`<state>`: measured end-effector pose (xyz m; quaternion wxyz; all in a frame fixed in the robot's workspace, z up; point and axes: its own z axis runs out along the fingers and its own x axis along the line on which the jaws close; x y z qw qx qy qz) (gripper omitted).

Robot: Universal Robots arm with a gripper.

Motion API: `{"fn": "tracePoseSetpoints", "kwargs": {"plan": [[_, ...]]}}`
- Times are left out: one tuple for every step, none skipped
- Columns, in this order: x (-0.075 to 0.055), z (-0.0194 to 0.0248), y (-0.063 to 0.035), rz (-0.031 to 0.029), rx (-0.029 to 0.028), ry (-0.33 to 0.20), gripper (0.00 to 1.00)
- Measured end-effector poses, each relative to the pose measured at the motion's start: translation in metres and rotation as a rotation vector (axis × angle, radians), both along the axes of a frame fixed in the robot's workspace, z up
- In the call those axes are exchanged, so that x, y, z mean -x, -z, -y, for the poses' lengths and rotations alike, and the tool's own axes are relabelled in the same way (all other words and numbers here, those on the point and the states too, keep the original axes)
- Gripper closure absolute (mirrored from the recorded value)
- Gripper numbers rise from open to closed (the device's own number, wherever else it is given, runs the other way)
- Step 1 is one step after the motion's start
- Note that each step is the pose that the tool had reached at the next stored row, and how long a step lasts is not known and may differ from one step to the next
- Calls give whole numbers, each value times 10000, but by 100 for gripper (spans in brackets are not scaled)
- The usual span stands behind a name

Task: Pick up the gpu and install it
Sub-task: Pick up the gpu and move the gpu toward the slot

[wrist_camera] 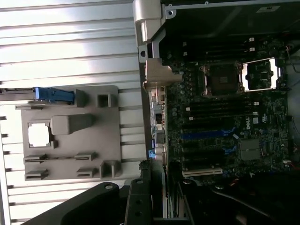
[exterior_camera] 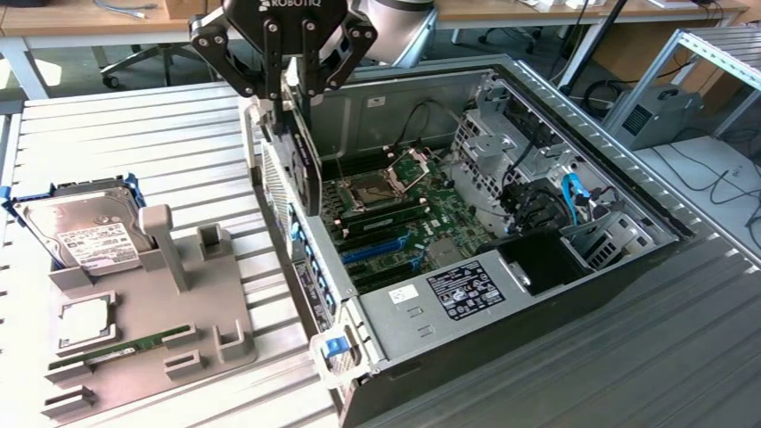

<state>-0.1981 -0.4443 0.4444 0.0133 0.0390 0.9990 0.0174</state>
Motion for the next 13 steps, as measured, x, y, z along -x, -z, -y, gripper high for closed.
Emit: {"fn": "tracePoseSetpoints", "kwargs": {"plan": [[-5, 0, 0, 0, 1, -1, 73], [-11, 0, 1, 1, 1, 0, 73], [-15, 0, 1, 0, 2, -1, 73], [-21, 0, 1, 0, 3, 0, 73], [-27, 0, 2, 0, 4, 0, 73], [-32, 0, 3, 0, 4, 0, 73], [-39, 0, 3, 0, 5, -1, 73], [-43, 0, 3, -1, 6, -1, 73], [-54, 0, 4, 0, 6, -1, 73], [-59, 0, 4, 0, 7, 0, 73], [-64, 0, 5, 0, 7, 0, 73], [-71, 0, 5, 0, 8, -1, 73], [-76, 0, 6, 0, 10, -1, 73]]}}
